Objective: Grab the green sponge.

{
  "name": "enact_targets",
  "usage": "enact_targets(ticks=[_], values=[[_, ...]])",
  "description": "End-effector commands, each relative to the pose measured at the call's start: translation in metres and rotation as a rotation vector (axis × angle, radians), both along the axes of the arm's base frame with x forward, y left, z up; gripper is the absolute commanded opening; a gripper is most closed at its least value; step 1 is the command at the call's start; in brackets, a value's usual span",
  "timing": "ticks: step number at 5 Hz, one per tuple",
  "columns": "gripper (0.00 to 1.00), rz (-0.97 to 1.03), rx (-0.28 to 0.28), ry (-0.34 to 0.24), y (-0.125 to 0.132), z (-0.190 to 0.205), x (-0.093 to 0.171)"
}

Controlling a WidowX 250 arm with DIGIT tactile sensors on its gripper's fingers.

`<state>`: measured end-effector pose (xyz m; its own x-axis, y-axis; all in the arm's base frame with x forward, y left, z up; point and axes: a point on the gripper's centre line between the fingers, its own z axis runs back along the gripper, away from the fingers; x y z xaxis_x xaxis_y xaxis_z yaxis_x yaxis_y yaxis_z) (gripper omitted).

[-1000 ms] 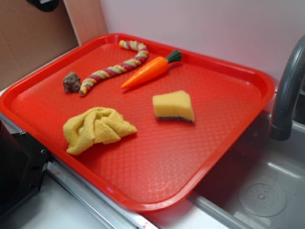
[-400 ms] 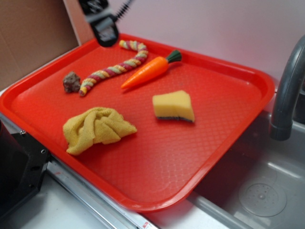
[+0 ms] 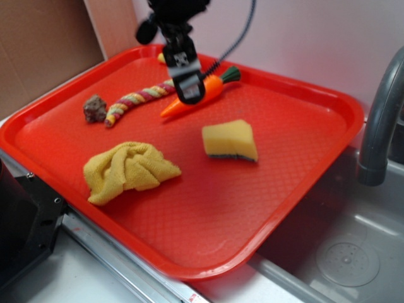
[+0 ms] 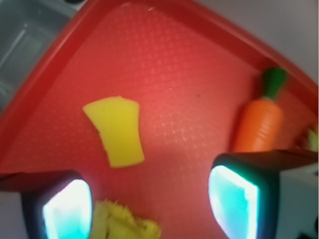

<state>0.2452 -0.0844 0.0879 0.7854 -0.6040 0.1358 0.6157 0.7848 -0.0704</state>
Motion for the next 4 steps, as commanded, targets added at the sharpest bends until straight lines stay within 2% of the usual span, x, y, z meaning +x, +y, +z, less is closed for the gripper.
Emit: enact_targets(ticks=[1, 2, 3, 4], values=[[1.0, -0.144, -0.045, 0.01, -0.023, -0.036, 0.003], [1.0, -0.185, -0.041, 0.021, -0.028, -0.047, 0.0], [1.0, -0.182, -0.001, 0.037, -0.03, -0.058, 0.002], [0.0, -0.194, 0.006, 0.036, -0.031, -0.063, 0.004]])
